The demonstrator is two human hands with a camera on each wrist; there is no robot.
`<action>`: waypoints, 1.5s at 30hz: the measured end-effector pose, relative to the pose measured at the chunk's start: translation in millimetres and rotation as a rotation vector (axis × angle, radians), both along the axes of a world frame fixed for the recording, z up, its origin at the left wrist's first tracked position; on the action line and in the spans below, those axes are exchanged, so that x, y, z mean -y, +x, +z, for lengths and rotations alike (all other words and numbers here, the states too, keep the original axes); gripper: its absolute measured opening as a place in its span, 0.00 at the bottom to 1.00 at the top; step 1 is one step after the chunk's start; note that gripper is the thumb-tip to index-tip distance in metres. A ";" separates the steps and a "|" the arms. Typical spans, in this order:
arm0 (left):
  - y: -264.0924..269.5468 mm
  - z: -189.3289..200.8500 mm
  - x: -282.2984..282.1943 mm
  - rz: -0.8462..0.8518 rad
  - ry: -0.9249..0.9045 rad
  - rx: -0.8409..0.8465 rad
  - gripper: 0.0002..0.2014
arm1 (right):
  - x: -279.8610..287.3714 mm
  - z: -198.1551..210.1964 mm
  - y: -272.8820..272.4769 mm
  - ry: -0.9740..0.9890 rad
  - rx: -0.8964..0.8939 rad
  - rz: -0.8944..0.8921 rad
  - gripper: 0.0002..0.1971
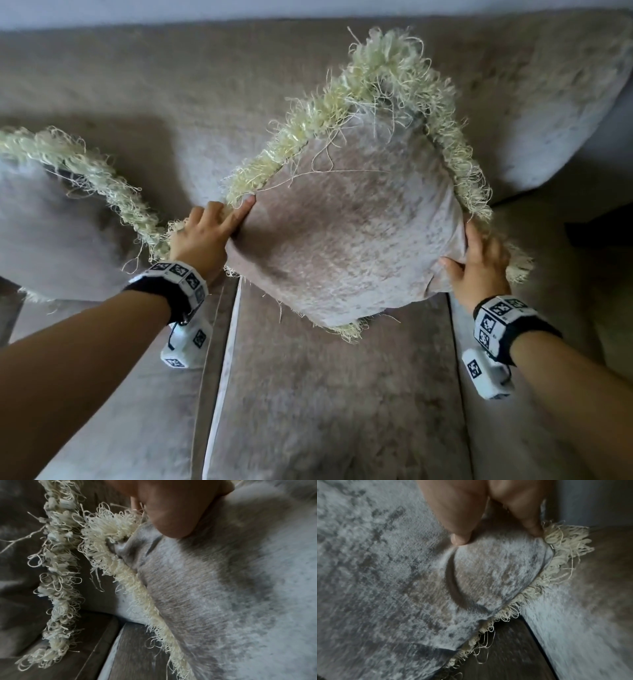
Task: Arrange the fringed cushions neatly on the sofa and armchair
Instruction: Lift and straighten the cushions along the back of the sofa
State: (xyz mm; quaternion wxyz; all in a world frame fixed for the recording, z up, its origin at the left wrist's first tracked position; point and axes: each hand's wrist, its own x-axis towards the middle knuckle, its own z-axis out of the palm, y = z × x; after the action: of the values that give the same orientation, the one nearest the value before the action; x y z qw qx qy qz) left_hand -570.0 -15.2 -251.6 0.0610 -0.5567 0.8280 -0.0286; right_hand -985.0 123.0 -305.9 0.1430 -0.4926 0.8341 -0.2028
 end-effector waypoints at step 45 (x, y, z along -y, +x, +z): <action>-41.8 -2.3 -1.4 -0.106 0.061 -0.269 0.44 | 37.1 65.7 -15.7 -0.047 -0.166 0.322 0.45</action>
State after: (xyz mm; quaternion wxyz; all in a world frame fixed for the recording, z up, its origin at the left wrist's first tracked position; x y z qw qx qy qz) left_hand -611.8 -13.8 -253.9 -0.0353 -0.5090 0.8573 0.0681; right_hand -1000.7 85.9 -240.2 0.0926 -0.6382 0.7484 -0.1551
